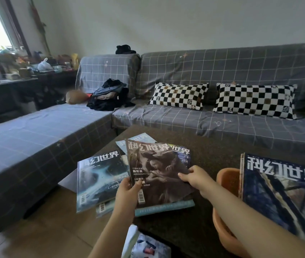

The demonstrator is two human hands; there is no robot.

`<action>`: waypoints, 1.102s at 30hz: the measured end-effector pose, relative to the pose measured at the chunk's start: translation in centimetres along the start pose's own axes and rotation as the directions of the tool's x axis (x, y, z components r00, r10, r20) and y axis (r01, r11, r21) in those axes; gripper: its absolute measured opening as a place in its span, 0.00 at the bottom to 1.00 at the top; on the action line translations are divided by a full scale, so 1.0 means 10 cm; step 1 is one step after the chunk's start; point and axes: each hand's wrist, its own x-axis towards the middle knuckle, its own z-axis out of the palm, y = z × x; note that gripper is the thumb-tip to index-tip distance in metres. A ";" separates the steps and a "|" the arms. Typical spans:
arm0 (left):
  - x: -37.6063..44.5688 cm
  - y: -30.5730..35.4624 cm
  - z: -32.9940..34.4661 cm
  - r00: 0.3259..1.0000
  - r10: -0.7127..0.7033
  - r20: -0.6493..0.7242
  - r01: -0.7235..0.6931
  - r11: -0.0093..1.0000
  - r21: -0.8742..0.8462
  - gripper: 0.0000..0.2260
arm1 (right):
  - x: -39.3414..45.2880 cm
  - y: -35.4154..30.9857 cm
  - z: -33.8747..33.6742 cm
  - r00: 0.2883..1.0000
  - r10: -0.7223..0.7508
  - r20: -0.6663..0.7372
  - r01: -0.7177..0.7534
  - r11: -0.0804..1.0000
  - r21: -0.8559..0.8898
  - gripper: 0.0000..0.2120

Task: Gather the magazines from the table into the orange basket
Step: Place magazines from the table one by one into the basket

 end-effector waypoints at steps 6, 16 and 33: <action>-0.40 0.34 0.01 0.979 0.112 0.171 -0.087 0.985 -0.151 0.07 | -0.70 0.08 -0.43 0.997 -0.083 0.003 0.075 0.914 0.398 0.13; -0.98 0.35 0.82 0.859 0.160 0.487 -0.095 0.983 -0.156 0.08 | -1.43 0.68 -1.32 0.962 -0.057 -0.268 0.201 0.810 0.551 0.13; -1.12 -0.24 1.99 0.775 0.109 0.622 -0.394 0.854 0.341 0.12 | -1.59 1.60 -1.88 0.836 0.026 -0.548 0.059 0.989 0.137 0.10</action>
